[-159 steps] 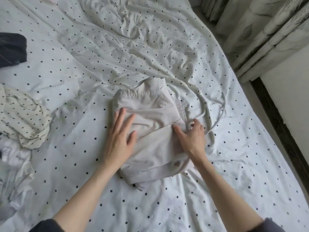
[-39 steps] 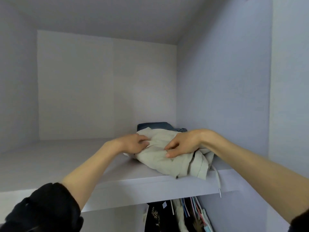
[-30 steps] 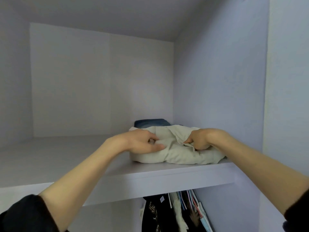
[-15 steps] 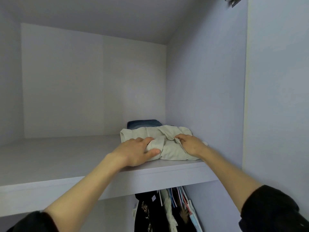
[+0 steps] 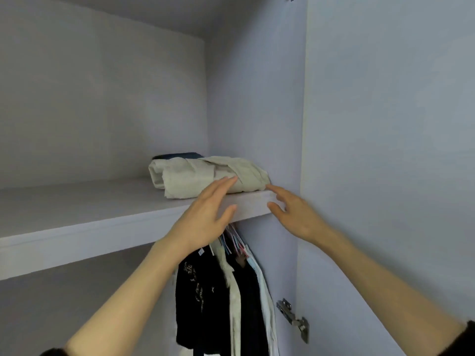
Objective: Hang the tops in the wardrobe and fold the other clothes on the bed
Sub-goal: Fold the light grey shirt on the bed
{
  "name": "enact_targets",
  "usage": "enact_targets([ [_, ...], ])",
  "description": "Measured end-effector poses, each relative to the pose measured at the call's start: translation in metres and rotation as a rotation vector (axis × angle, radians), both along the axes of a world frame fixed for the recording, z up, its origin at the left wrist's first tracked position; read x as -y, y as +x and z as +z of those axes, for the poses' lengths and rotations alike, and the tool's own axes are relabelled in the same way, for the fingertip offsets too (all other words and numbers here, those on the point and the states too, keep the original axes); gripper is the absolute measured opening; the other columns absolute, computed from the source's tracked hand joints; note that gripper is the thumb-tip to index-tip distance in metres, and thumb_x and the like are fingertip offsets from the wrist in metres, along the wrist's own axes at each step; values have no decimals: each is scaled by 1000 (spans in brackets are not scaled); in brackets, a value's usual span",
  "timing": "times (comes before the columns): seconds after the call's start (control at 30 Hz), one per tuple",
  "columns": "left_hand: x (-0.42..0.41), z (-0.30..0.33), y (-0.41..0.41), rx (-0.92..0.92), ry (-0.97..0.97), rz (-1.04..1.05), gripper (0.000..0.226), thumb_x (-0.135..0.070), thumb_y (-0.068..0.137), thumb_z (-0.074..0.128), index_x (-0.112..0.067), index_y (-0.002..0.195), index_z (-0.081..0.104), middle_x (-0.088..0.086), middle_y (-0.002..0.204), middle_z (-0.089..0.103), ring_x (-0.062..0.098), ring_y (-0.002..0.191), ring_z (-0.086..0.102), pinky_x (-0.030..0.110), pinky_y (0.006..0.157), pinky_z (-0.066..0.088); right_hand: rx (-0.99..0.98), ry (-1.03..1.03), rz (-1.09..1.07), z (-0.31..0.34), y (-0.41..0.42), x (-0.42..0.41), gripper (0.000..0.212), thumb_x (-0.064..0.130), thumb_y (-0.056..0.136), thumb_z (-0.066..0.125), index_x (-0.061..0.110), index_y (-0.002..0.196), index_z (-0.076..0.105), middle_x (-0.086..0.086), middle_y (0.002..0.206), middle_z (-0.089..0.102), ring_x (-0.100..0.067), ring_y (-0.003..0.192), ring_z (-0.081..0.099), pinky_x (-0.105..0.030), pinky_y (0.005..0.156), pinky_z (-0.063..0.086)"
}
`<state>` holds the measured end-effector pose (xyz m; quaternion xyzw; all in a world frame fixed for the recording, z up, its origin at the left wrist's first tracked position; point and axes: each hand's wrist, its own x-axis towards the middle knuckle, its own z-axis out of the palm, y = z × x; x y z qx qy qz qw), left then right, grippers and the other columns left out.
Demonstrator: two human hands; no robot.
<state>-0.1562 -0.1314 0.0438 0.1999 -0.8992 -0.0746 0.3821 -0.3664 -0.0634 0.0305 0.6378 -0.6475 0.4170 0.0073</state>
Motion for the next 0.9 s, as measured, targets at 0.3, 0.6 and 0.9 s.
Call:
enact_targets([
  [0.3,-120,-78,-17,56,187,-293,46,-28,97,46,-26,141,35,-13,138,39,-5,120,37,4,99,20,211,165,-196,-82,30,-204,40,29,97,48,31,136,43,12,127,52,-3,111,52,-13,93,39],
  [0.6,-303,-134,-108,148,318,-751,36,-12,94,52,-17,130,51,-9,125,54,8,112,54,19,95,39,355,234,-682,-127,6,-465,29,19,94,56,18,122,60,0,119,64,-8,103,58,-9,90,38],
  [0.9,-561,-172,-212,274,493,-1177,34,-12,95,51,-21,128,51,-9,120,57,-8,102,52,-1,81,36,567,177,-1139,-160,25,-742,25,20,95,54,25,119,57,-2,114,65,-18,106,61,-29,95,47],
])
